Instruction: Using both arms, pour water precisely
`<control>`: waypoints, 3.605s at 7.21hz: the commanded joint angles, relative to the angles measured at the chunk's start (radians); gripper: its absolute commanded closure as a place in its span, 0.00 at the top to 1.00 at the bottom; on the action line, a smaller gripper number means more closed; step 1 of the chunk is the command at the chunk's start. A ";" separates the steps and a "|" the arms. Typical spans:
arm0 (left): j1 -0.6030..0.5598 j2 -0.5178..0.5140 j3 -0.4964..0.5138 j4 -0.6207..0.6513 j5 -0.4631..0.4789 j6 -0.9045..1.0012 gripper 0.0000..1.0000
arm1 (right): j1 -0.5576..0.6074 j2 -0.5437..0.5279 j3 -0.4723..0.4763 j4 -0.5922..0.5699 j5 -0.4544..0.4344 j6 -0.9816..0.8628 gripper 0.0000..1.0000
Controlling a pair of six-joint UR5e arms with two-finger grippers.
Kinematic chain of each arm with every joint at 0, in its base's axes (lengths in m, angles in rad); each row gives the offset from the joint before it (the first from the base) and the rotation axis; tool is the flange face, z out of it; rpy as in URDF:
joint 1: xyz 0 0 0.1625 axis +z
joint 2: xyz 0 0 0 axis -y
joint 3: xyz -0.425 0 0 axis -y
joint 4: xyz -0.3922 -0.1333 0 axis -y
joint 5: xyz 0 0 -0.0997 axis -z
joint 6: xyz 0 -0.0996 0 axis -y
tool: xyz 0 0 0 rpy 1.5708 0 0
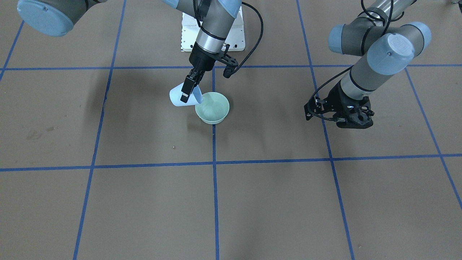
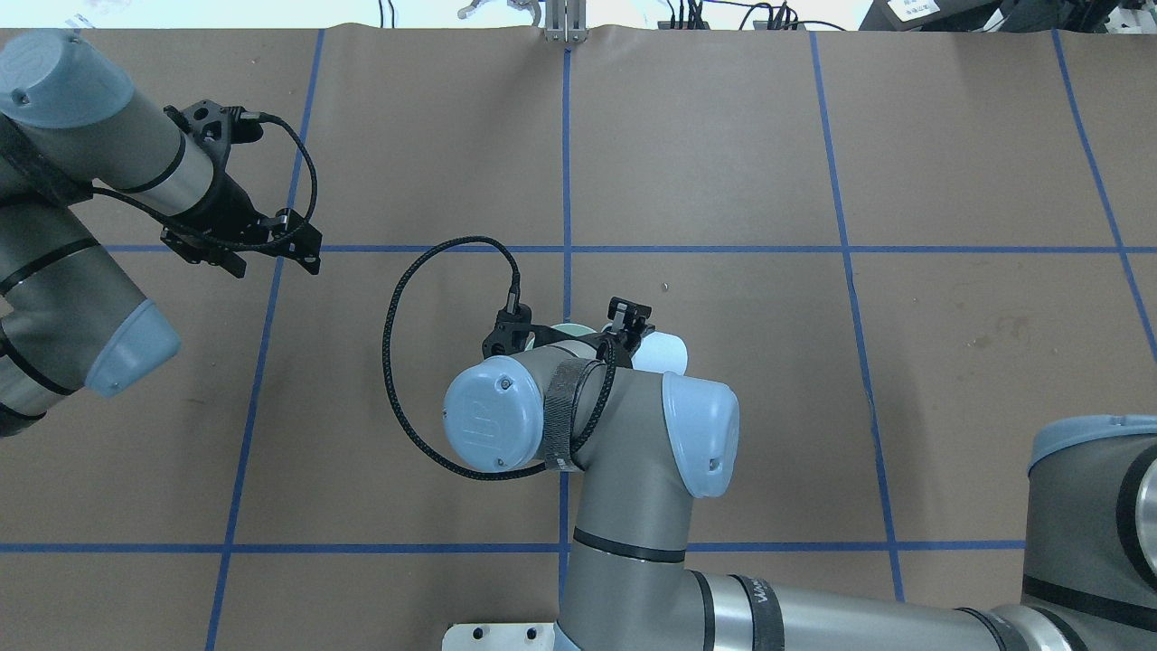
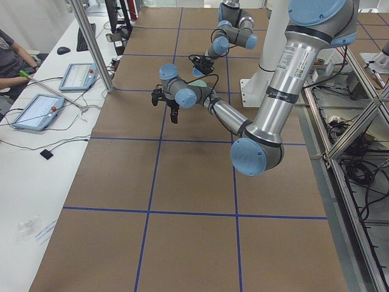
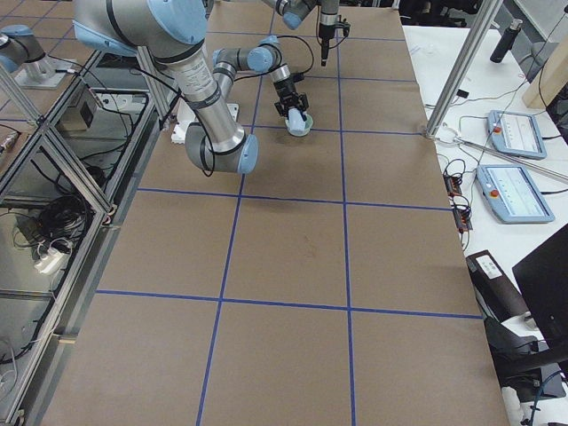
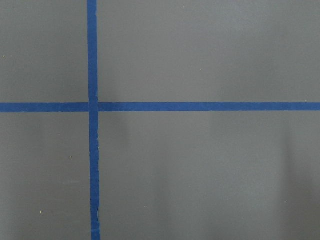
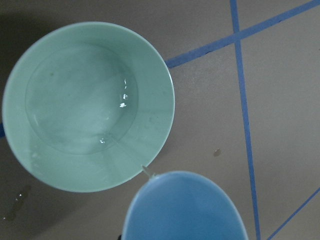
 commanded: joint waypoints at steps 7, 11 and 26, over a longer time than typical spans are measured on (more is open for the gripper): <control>0.000 -0.001 -0.005 0.003 0.000 -0.003 1.00 | 0.005 -0.154 0.135 0.329 0.057 0.205 0.04; 0.000 0.000 -0.014 0.005 0.002 -0.004 1.00 | 0.083 -0.317 0.310 0.477 0.176 0.429 0.05; 0.008 -0.008 -0.020 0.002 0.011 -0.047 1.00 | 0.537 -1.051 -0.048 1.814 0.372 0.604 0.07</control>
